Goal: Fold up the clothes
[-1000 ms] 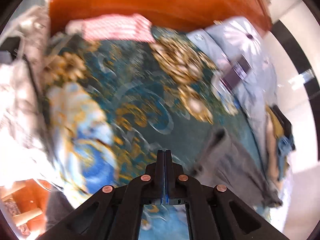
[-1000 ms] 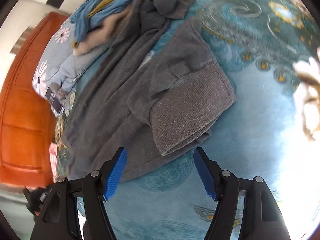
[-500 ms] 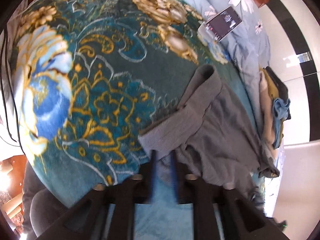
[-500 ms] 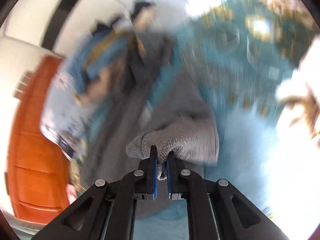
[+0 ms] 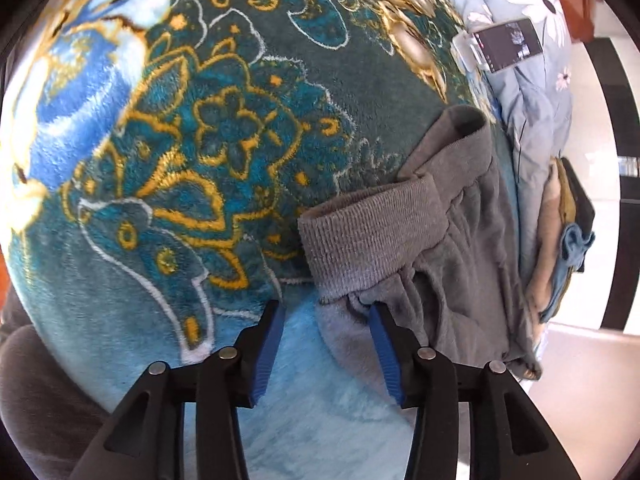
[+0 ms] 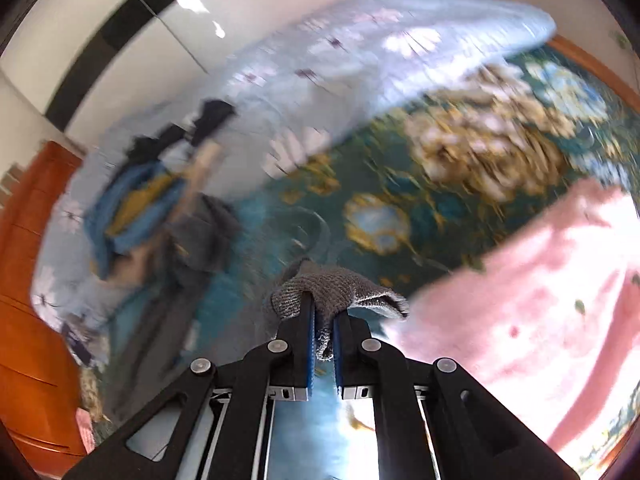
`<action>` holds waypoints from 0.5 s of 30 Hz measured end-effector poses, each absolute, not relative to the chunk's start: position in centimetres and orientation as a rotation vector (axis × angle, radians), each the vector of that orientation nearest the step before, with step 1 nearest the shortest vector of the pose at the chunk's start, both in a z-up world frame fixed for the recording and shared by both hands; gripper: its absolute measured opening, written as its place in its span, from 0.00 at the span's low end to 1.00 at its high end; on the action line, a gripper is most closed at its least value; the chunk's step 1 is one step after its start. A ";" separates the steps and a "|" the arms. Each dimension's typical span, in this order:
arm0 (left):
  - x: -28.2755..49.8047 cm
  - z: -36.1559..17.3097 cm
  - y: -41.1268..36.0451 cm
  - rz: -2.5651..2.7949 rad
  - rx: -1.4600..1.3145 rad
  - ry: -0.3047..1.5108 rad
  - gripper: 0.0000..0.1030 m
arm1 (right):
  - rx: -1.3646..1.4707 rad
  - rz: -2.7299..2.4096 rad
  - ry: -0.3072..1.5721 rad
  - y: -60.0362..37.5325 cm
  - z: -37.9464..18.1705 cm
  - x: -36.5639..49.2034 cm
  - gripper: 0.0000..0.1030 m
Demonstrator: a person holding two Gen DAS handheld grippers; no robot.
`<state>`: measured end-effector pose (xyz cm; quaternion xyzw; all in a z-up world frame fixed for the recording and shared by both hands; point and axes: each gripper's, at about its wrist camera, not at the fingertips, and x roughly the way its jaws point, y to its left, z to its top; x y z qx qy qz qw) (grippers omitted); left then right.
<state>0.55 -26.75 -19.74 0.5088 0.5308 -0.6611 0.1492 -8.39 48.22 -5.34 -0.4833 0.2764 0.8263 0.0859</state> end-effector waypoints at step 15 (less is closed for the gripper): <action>-2.1 -17.0 -25.1 -2.026 1.304 1.485 0.10 | -1.568 2.407 0.869 47.1 -8.4 -6.7 0.07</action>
